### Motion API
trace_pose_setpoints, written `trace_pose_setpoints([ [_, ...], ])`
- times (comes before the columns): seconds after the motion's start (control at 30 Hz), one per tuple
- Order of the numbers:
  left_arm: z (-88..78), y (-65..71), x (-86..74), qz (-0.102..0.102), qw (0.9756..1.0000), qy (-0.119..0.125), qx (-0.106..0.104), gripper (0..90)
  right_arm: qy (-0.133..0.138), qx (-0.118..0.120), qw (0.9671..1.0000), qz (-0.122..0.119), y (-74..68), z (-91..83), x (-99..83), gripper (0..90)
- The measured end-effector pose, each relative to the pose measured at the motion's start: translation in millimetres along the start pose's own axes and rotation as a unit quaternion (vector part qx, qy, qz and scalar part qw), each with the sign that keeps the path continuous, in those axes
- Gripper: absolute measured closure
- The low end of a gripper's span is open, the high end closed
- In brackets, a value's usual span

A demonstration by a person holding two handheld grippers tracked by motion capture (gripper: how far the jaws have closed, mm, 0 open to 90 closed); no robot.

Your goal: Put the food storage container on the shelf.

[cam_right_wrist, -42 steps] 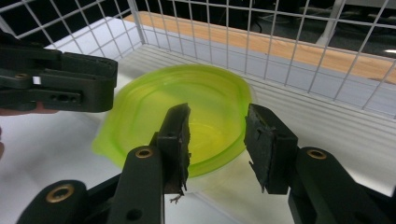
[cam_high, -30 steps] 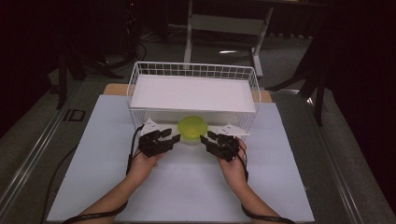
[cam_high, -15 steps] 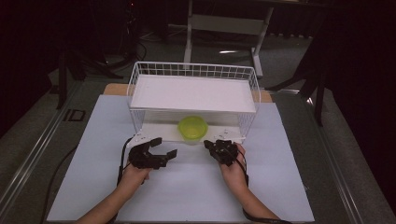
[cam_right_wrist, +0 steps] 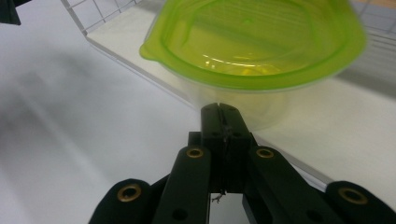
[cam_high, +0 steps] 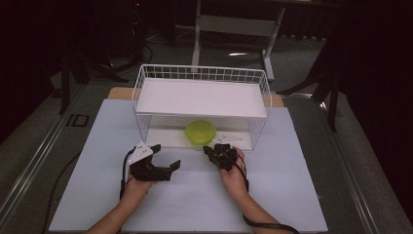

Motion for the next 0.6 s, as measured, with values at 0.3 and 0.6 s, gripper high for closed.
trace_pose_setpoints([
  [0.3, -2.8, -1.6, 2.0, -0.001, 1.0, 0.007, 0.002, 1.2, -0.001, -0.002, 0.9999, 0.012, -1.6, 19.0, 8.1, 89.9],
  [0.6, -2.4, -2.0, 0.8, 0.003, 1.0, 0.005, 0.003, 1.2, -0.004, -0.021, 0.9996, 0.019, 5.7, 35.2, 15.9, 89.9],
])
Point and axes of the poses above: each handheld gripper's, and its own axes: z roughly forward along the jaws, x roughly out of its top, y roughly to its right, the point moved 8 cm from there along z, roughly forward along the jaws, and after that the axes turned 1 degree about -z, right-handed, at the moved point
